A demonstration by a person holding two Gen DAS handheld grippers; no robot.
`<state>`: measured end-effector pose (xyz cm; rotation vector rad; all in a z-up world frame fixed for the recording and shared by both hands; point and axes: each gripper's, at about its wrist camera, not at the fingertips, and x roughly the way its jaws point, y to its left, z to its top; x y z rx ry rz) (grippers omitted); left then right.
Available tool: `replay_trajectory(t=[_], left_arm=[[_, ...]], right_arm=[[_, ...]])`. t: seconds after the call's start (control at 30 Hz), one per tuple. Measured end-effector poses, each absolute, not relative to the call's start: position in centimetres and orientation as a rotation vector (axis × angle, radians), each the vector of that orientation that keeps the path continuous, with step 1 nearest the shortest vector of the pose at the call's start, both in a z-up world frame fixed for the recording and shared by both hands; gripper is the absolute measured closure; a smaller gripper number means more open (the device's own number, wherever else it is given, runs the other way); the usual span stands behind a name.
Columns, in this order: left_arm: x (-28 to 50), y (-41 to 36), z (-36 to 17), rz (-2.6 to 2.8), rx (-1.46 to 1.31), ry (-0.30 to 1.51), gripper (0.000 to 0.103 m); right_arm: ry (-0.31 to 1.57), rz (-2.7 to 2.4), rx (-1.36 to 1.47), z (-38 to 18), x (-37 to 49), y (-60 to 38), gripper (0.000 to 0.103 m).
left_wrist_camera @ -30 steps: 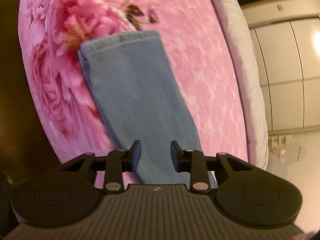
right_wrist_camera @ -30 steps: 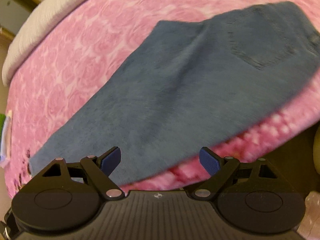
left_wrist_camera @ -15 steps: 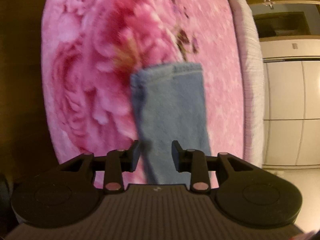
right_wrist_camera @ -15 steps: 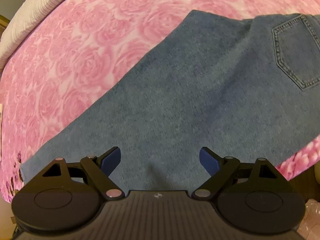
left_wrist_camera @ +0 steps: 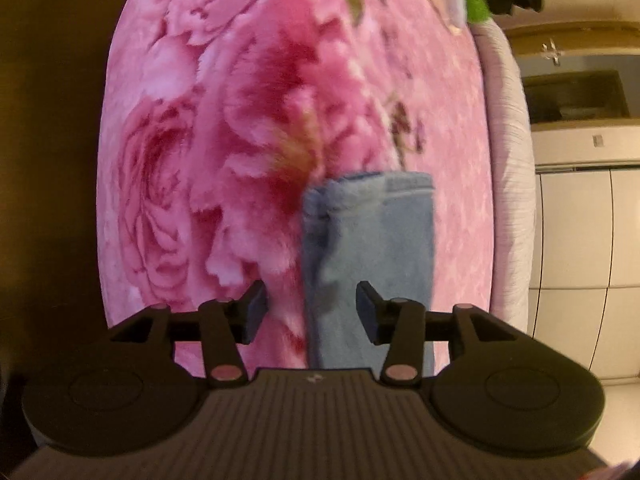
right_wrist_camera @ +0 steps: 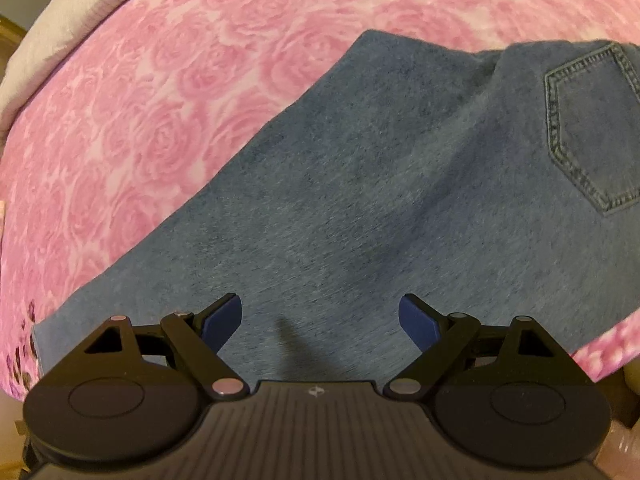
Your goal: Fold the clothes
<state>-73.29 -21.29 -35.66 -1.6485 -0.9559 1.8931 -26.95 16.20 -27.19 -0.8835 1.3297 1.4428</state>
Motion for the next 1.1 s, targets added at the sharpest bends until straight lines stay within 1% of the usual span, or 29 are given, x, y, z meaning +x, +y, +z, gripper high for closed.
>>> replay_trajectory(t=[0.07,0.2,0.4,0.5,0.6,0.83,0.9,0.93,0.97,1.0,1.1], left_arm=[[-72.7,-22.1,-34.6,1.894,-1.632,-0.974,0.065],[-72.2,-22.3,-33.0,1.903,-1.555,-1.014,0.065],[-73.5,-20.6,-34.8,1.891,-1.566,-0.92,0.066],[-74.2,-20.2,-35.6,1.884,-1.546,-0.863,0.074],[-74.8,-20.2,-36.3,1.854,-1.537,-0.843,0.076],[-75.0,-20.9,-38.1,1.777,-1.5,-0.983,0.075],[-74.7,-21.0,-38.1,1.778,-1.496,-1.01,0.079],[-74.6,-20.6,-37.4,1.795,-1.467,-0.962,0.084],[-74.4,-20.1,-36.7,1.812,-1.434,-0.909,0.095],[-74.2,-19.6,-36.0,1.827,-1.401,-0.855,0.094],[-73.5,-17.4,-32.4,1.846,-1.279,-0.675,0.094]], right_arm=[[1.34,1.434,-0.882,-27.3,-25.9,16.1,0.015],[1.373,1.404,-0.864,-27.5,-24.3,16.1,0.015],[1.363,1.424,-0.877,-27.2,-24.4,16.0,0.015],[1.353,1.423,-0.885,-27.3,-25.0,15.9,0.014],[1.358,1.407,-0.886,-27.7,-25.6,15.6,0.014],[1.372,1.413,-0.891,-28.2,-27.6,14.6,0.014],[1.374,1.421,-0.89,-28.1,-28.1,14.5,0.015],[1.372,1.424,-0.891,-28.1,-28.3,14.4,0.015],[1.367,1.425,-0.893,-28.0,-28.4,14.4,0.014],[1.36,1.425,-0.894,-27.9,-28.4,14.3,0.014],[1.344,1.415,-0.883,-27.4,-27.5,14.2,0.015]])
